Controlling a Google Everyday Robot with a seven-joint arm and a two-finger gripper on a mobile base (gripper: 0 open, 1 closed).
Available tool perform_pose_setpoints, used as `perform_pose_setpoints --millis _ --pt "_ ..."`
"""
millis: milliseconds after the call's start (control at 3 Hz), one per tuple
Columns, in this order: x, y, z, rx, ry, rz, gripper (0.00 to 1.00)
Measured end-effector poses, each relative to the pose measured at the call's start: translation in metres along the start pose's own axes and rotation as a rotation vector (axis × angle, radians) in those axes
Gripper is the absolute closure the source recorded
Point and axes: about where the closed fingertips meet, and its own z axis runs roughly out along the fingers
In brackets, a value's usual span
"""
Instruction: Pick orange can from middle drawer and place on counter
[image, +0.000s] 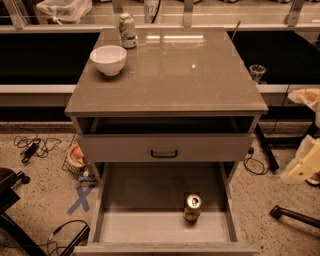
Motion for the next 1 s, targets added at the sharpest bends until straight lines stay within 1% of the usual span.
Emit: perform_pose_setpoints --millis 333,667,1000 --pt "0.038 0.009 0.034 0.027 -0.148 0.043 0.00" --pt "0.067 0.013 0.066 0.048 -0.259 0.023 0.00" --pt "0.081 0.018 0.084 0.046 -0.258 -0.040 0.00"
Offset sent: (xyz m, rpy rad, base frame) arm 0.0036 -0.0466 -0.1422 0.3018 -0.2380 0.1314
